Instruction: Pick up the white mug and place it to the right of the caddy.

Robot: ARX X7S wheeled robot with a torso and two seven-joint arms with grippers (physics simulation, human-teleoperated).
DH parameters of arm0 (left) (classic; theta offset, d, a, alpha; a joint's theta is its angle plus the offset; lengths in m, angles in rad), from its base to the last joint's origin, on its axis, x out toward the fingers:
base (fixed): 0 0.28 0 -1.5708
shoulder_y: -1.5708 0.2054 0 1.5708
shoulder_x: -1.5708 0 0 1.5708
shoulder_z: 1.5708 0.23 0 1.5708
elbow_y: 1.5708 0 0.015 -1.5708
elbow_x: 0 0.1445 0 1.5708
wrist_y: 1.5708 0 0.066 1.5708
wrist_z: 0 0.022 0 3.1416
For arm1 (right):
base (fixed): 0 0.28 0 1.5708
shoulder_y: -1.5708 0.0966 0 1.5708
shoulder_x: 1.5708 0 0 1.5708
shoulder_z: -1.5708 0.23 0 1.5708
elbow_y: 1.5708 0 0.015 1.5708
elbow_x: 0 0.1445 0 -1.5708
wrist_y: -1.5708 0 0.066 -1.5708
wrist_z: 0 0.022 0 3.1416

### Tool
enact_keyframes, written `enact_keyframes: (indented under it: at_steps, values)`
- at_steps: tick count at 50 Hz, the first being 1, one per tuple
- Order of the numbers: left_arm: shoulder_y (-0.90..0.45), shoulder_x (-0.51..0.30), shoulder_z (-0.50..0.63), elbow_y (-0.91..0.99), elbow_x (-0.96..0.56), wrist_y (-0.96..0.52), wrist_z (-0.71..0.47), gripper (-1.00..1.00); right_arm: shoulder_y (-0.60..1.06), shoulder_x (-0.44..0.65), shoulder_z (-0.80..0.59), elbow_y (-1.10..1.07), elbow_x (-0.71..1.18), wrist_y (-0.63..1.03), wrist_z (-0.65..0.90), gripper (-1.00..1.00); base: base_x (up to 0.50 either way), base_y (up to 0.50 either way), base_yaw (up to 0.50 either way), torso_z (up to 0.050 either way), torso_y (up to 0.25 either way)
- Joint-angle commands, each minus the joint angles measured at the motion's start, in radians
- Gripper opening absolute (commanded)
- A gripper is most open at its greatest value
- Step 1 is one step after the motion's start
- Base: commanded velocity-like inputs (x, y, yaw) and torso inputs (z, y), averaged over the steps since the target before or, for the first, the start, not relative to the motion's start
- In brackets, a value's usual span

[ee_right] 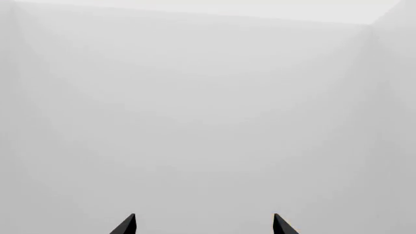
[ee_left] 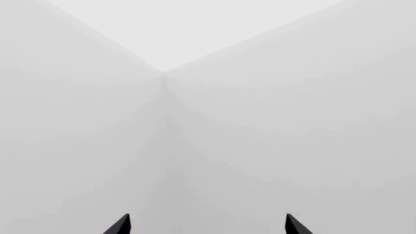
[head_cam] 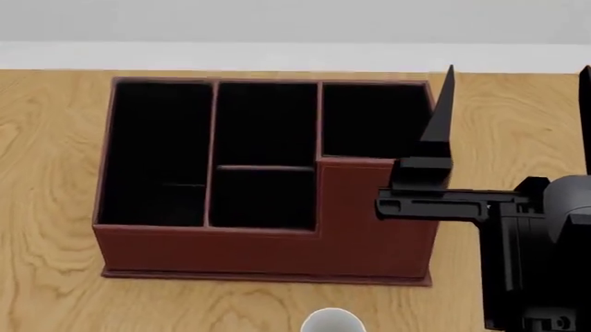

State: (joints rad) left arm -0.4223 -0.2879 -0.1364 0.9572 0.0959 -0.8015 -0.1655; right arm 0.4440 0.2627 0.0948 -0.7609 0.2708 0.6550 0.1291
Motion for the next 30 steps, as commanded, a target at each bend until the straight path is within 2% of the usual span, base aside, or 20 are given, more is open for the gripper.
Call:
enact_keyframes:
  at_steps: [1, 6, 30]
  values:
    - [0.002, 0.001, -0.004, 0.008, -0.006, -0.003, -0.001, 1.0, -0.008, 0.005, 0.003, -0.006, 0.007, 0.0, 0.005, 1.0, 0.3, -0.04, 0.0, 0.0, 0.0]
    - [0.004, 0.0, -0.008, 0.015, -0.008, -0.007, -0.001, 1.0, -0.011, 0.006, 0.005, -0.008, 0.011, -0.002, 0.007, 1.0, 0.25, -0.03, 0.0, 0.0, 0.002]
    - [0.017, -0.001, -0.021, 0.017, -0.014, 0.0, -0.008, 1.0, -0.006, 0.03, -0.006, -0.071, 0.03, 0.08, 0.035, 1.0, 0.0, 0.0, 0.0, 0.0, 0.0]
